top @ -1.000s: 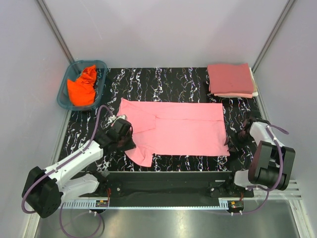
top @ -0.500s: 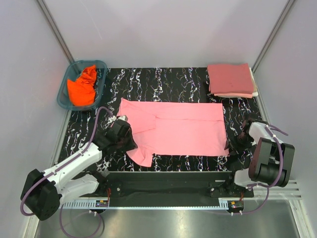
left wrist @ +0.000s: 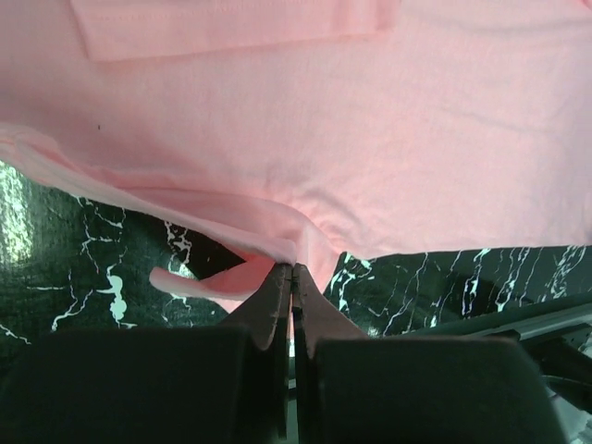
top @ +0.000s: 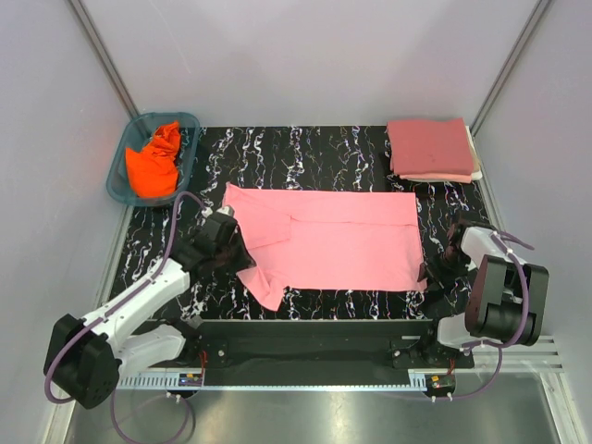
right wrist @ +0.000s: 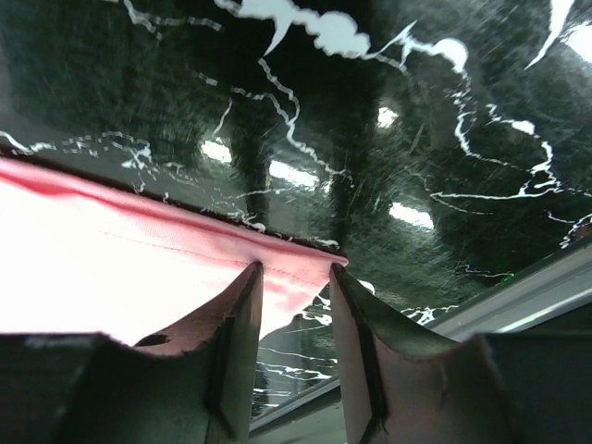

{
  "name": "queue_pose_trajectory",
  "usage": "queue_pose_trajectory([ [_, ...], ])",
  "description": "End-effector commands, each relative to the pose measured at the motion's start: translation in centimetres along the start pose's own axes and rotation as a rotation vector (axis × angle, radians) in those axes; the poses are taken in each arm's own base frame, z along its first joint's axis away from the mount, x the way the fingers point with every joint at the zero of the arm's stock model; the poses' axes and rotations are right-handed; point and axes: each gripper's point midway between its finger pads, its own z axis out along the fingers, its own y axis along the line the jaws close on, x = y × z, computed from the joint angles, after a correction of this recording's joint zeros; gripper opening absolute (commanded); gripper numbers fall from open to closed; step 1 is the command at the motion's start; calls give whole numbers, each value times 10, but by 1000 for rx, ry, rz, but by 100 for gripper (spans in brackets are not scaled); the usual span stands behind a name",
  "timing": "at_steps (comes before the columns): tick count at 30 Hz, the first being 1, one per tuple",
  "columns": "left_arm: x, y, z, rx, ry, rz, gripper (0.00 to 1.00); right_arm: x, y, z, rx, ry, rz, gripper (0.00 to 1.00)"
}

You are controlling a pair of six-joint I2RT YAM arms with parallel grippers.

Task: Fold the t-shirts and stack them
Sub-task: Fold the tshirt

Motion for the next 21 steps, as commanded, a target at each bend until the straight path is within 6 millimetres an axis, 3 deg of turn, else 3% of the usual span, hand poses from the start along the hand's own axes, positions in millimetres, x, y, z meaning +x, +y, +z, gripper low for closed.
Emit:
queue_pose_trajectory([
  [1,-22,-25,-5,85,-35,9,0,-2,-5,-1,45,-27,-29,41],
  [5,-30,-31,-6,104,-42,2,0,-5,-5,-1,49,-43,-39,25],
  [7,-35,-30,-6,104,-46,0,0,-8,-6,-1,53,-54,-58,8],
  [9,-41,-29,-7,105,-55,-7,0,-8,-5,-1,49,-52,-64,0],
  [21,-83,-19,-2,82,-87,-21,0,-16,26,-11,-54,-34,-119,1],
])
